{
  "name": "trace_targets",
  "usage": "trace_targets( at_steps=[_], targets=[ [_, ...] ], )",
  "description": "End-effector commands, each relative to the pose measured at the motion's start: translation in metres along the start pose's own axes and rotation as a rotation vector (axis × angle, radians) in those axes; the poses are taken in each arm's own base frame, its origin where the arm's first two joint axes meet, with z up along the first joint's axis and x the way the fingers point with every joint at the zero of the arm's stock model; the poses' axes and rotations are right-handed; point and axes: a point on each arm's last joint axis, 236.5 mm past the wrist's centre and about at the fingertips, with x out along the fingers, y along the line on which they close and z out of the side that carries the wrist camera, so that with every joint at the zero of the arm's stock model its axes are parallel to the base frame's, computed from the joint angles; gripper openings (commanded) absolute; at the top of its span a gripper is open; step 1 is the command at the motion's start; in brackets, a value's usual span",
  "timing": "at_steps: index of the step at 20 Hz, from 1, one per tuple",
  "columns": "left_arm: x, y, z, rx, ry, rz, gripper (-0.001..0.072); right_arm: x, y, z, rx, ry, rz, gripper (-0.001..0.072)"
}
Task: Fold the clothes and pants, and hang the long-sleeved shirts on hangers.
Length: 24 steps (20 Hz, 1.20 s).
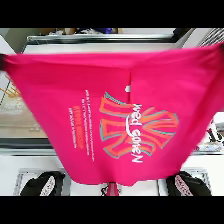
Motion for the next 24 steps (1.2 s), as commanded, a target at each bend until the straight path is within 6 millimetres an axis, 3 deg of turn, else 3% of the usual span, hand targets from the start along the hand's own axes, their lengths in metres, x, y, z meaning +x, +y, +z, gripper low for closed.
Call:
trace_targets(
  at_steps=[1, 4, 6, 10, 13, 16, 18, 20, 24],
  targets=[
    [0.112, 0.04, -0.074, -0.011, 0.283, 0.084, 0.0007, 0.11, -0.058, -0.082, 0.094, 0.394, -0.08, 0.0012],
    [0.189, 0.068, -0.117, -0.036, 0.438, 0.136, 0.0007, 0.197, -0.099, -0.124, 0.175, 0.503, -0.116, 0.0013],
    [0.229, 0.08, -0.138, -0.026, 0.501, 0.151, 0.0007, 0.238, -0.118, -0.138, 0.222, 0.514, -0.126, 0.0013],
    [0.274, 0.092, -0.148, -0.031, 0.527, 0.159, 0.0008, 0.28, -0.143, -0.143, 0.248, 0.46, -0.154, 0.0012],
    [0.281, 0.094, -0.145, -0.03, 0.544, 0.161, 0.0007, 0.282, -0.151, -0.136, 0.229, 0.428, -0.178, 0.0013],
    [0.267, 0.1, -0.144, -0.032, 0.562, 0.174, 0.0008, 0.262, -0.164, -0.134, 0.145, 0.448, -0.252, 0.0012],
    [0.252, 0.105, -0.155, -0.042, 0.558, 0.185, 0.0007, 0.252, -0.164, -0.139, 0.135, 0.458, -0.265, 0.0012],
    [0.239, 0.111, -0.176, -0.052, 0.56, 0.198, 0.0008, 0.242, -0.165, -0.161, 0.125, 0.503, -0.285, 0.0013],
    [0.216, 0.123, -0.229, -0.056, 0.608, 0.224, 0.0008, 0.223, -0.17, -0.227, 0.145, 0.61, -0.313, 0.0012]
  ],
)
